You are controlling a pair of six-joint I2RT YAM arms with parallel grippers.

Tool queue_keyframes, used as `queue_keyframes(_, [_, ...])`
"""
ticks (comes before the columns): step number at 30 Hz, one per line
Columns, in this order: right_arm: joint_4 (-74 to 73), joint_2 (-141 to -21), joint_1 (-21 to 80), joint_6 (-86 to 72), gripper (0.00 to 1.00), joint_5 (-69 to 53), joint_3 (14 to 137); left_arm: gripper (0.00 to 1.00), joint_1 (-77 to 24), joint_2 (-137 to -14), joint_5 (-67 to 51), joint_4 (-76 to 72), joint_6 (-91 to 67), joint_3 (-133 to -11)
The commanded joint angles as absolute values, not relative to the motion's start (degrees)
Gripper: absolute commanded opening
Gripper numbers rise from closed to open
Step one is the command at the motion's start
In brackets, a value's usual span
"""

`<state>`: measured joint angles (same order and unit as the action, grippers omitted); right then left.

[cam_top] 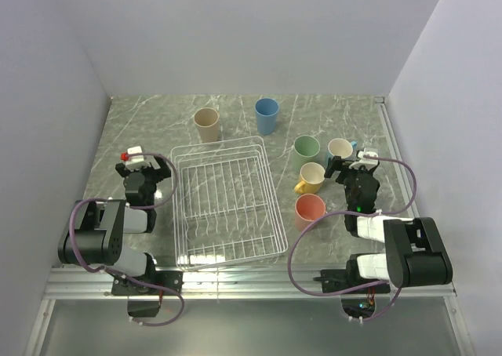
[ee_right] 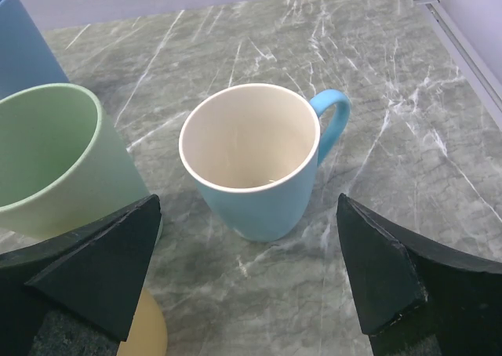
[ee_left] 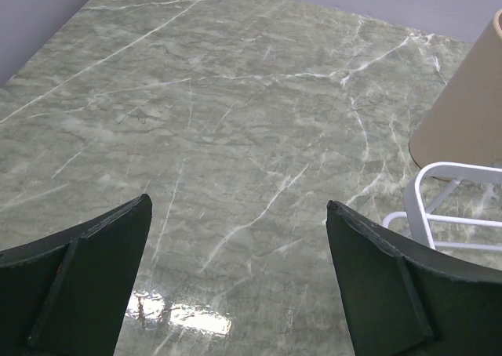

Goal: Load the cups into the dish rack

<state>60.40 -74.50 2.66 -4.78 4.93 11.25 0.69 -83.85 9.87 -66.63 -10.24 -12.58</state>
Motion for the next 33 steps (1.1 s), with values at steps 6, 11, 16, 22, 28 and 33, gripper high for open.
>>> queue_keyframes(6, [63.28,-74.44,2.99,-3.96,1.00,5.89,12.66,0.99,0.53,-83.41,8.70,-69.79,-10.37,-13.97])
queue_keyframes(11, [62.84,-72.70,3.25,-5.09,1.00,8.94,13.70,0.99,0.53,-83.50,8.70,-69.79,-10.28,-13.97])
queue_keyframes(16, [26.05,-61.54,3.60,-8.87,1.00,18.90,28.63,0.99,0.53,-83.50,8.70,-69.79,-10.37,-13.97])
queue_keyframes(22, [5.57,-40.56,3.60,-16.67,1.00,19.07,34.36,1.00,0.53,-83.41,8.79,-69.87,-10.37,-13.89])
queue_keyframes(28, [-18.08,-26.40,3.43,-46.23,1.00,21.35,36.21,0.99,0.53,-83.50,8.79,-69.78,-10.28,-13.98])
queue_keyframes(33, [-30.97,-25.92,3.43,-49.22,1.00,8.98,39.89,0.99,0.53,-83.41,8.70,-69.78,-10.37,-13.97])
